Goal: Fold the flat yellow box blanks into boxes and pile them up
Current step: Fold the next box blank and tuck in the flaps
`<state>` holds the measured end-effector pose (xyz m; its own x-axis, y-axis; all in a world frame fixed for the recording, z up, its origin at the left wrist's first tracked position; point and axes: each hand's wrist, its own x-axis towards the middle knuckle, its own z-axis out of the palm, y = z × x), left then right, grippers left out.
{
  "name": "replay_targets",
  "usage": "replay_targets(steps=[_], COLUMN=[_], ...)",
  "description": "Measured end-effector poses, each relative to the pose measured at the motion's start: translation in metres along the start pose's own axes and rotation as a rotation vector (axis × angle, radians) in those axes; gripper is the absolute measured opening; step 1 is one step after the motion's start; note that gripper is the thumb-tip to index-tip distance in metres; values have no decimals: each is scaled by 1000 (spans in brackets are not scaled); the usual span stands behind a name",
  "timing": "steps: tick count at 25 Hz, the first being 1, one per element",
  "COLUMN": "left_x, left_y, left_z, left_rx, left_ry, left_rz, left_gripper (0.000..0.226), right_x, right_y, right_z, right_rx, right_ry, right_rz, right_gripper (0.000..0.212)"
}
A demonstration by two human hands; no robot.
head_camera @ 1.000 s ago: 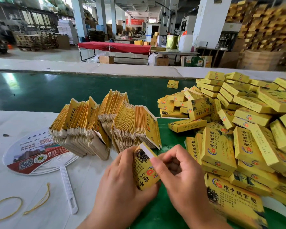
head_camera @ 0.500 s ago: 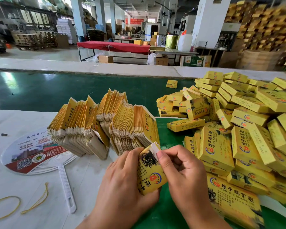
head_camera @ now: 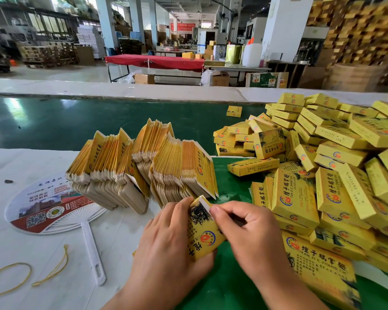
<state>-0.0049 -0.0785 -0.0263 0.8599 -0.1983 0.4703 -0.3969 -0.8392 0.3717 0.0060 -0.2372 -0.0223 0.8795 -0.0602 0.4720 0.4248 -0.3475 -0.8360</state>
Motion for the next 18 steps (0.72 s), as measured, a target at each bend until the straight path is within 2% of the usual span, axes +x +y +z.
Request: replay_targets(steps=[7, 8, 12, 15, 18], left_x=[-2, -2, -1, 1, -1], left_y=[2, 1, -6, -9, -9], left_z=[1, 0, -4, -6, -4], left_rx=[-10, -17, -83, -91, -103], left_ry=[49, 41, -53, -118, -91], left_rz=[-28, -36, -26, -18, -15], left_gripper=[79, 79, 83, 86, 85], right_x=[-1, -1, 2, 3, 2], right_y=[-5, -4, 2, 5, 3], right_z=[-2, -3, -14, -15, -12], right_rx=[-195, -180, 94, -5, -77], right_ry=[-39, -64, -268, -285, -236], right_rz=[-226, -209, 85, 69, 9], right_gripper=[20, 21, 23, 23, 24])
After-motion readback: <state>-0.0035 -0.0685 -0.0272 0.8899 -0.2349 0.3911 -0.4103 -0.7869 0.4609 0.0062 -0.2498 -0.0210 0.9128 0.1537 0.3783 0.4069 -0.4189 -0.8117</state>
